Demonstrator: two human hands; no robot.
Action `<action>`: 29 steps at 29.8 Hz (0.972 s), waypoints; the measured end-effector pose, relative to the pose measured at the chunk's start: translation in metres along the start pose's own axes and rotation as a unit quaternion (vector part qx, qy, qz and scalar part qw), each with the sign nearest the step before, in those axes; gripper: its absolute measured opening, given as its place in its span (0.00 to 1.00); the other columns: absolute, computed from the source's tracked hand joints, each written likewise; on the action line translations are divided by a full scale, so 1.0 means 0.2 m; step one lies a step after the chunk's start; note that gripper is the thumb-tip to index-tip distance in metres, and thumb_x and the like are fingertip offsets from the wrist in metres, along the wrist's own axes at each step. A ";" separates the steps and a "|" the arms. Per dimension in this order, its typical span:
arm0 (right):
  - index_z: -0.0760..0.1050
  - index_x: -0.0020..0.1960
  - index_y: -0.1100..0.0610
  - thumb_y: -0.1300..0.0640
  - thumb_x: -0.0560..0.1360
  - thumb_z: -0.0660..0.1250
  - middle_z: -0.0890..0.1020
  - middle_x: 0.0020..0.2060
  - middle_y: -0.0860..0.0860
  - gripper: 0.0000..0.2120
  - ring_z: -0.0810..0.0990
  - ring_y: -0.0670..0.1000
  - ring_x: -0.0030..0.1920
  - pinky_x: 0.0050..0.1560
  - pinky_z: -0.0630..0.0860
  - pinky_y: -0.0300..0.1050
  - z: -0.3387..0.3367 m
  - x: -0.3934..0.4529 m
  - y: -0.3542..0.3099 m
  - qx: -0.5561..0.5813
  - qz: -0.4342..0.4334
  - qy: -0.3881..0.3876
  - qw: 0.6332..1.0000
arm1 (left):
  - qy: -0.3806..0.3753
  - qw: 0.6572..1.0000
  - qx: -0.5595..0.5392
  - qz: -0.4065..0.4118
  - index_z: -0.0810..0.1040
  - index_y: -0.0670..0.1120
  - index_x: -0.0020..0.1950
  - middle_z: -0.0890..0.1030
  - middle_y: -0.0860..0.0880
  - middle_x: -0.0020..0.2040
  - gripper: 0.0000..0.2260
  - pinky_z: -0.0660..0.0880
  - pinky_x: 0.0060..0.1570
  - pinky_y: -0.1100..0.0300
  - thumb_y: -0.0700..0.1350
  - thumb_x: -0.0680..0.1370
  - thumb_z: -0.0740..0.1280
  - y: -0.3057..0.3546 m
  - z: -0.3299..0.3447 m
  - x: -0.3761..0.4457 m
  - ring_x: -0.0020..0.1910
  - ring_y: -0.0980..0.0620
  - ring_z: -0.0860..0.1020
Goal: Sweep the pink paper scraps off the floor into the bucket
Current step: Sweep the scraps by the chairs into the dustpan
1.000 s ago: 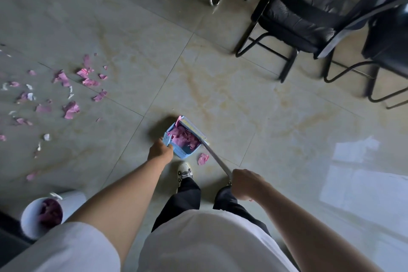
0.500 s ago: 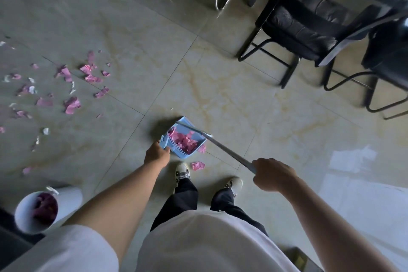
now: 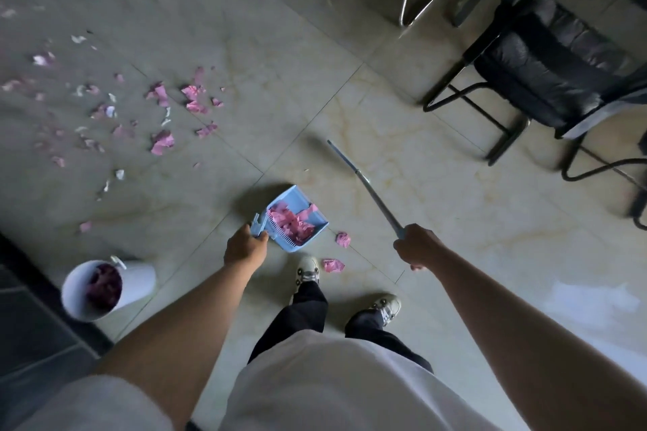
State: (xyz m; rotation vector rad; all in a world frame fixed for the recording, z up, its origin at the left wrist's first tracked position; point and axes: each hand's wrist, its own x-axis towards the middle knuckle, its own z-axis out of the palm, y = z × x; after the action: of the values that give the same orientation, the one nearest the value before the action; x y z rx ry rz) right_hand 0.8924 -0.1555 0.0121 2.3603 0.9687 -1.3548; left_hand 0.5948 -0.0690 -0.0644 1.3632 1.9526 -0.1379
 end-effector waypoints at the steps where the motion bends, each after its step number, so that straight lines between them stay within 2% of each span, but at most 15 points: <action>1: 0.72 0.60 0.62 0.58 0.76 0.58 0.78 0.31 0.53 0.14 0.79 0.50 0.26 0.32 0.79 0.42 -0.01 0.02 -0.05 0.008 0.001 -0.010 1.000 | 0.003 1.000 0.000 -0.002 0.76 0.42 0.61 0.80 0.39 0.59 0.15 0.72 0.56 0.52 0.49 0.78 0.64 -0.03 -0.03 0.00 0.59 0.39 0.77; 4: 0.69 0.64 0.66 0.62 0.78 0.59 0.75 0.33 0.52 0.15 0.78 0.51 0.30 0.24 0.73 0.37 -0.03 0.08 -0.21 -0.008 0.003 -0.041 0.999 | 0.015 1.000 -0.005 -0.013 0.77 0.41 0.61 0.80 0.38 0.59 0.16 0.72 0.55 0.53 0.48 0.77 0.65 -0.16 -0.14 0.02 0.59 0.39 0.77; 6: 0.69 0.65 0.67 0.62 0.79 0.58 0.75 0.32 0.53 0.16 0.77 0.49 0.28 0.22 0.71 0.36 -0.03 0.11 -0.27 -0.030 0.004 -0.046 0.999 | 0.017 1.000 -0.002 -0.019 0.77 0.42 0.60 0.80 0.39 0.58 0.15 0.72 0.55 0.53 0.49 0.77 0.65 -0.23 -0.20 0.03 0.58 0.39 0.77; 13: 0.70 0.66 0.62 0.60 0.77 0.59 0.75 0.35 0.52 0.18 0.77 0.48 0.28 0.26 0.74 0.38 0.05 0.09 -0.23 -0.131 0.003 0.011 0.991 | 0.015 1.000 0.008 -0.025 0.78 0.44 0.60 0.81 0.40 0.57 0.15 0.74 0.54 0.53 0.49 0.77 0.65 -0.38 -0.33 0.06 0.57 0.39 0.78; 16: 0.70 0.64 0.59 0.60 0.76 0.58 0.78 0.41 0.53 0.17 0.80 0.50 0.32 0.33 0.78 0.41 0.10 0.03 -0.11 -0.150 0.016 0.012 0.989 | 0.009 1.000 0.014 -0.013 0.78 0.43 0.60 0.81 0.40 0.56 0.15 0.74 0.54 0.52 0.49 0.77 0.65 -0.38 -0.33 0.06 0.57 0.39 0.78; 20: 0.71 0.64 0.55 0.60 0.73 0.59 0.80 0.51 0.53 0.20 0.82 0.55 0.48 0.46 0.81 0.47 0.19 -0.05 0.14 -0.168 0.026 0.015 0.985 | 0.005 1.000 0.023 0.003 0.77 0.43 0.60 0.81 0.39 0.57 0.14 0.74 0.55 0.52 0.48 0.77 0.65 -0.34 -0.30 0.01 0.57 0.39 0.78; 26: 0.72 0.64 0.51 0.59 0.72 0.58 0.80 0.53 0.52 0.21 0.80 0.55 0.53 0.46 0.75 0.45 0.36 -0.20 0.48 -0.177 0.044 0.039 0.982 | 0.011 0.999 0.036 0.025 0.78 0.43 0.57 0.81 0.40 0.56 0.12 0.73 0.51 0.54 0.46 0.77 0.65 -0.33 -0.23 -0.12 0.55 0.39 0.78; 29: 0.71 0.65 0.51 0.59 0.73 0.57 0.80 0.53 0.52 0.21 0.79 0.55 0.51 0.45 0.74 0.44 0.54 -0.32 0.69 -0.142 0.056 0.040 0.987 | 0.016 0.998 0.054 0.042 0.78 0.43 0.56 0.81 0.39 0.56 0.11 0.73 0.51 0.54 0.47 0.77 0.66 -0.34 -0.14 -0.27 0.55 0.39 0.78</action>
State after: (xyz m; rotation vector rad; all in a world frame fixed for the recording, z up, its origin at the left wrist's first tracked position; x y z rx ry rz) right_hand 0.8887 -0.3405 -0.0057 2.2287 0.9623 -1.0146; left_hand 0.5315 -0.1275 -0.0320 1.5240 1.9346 -0.1860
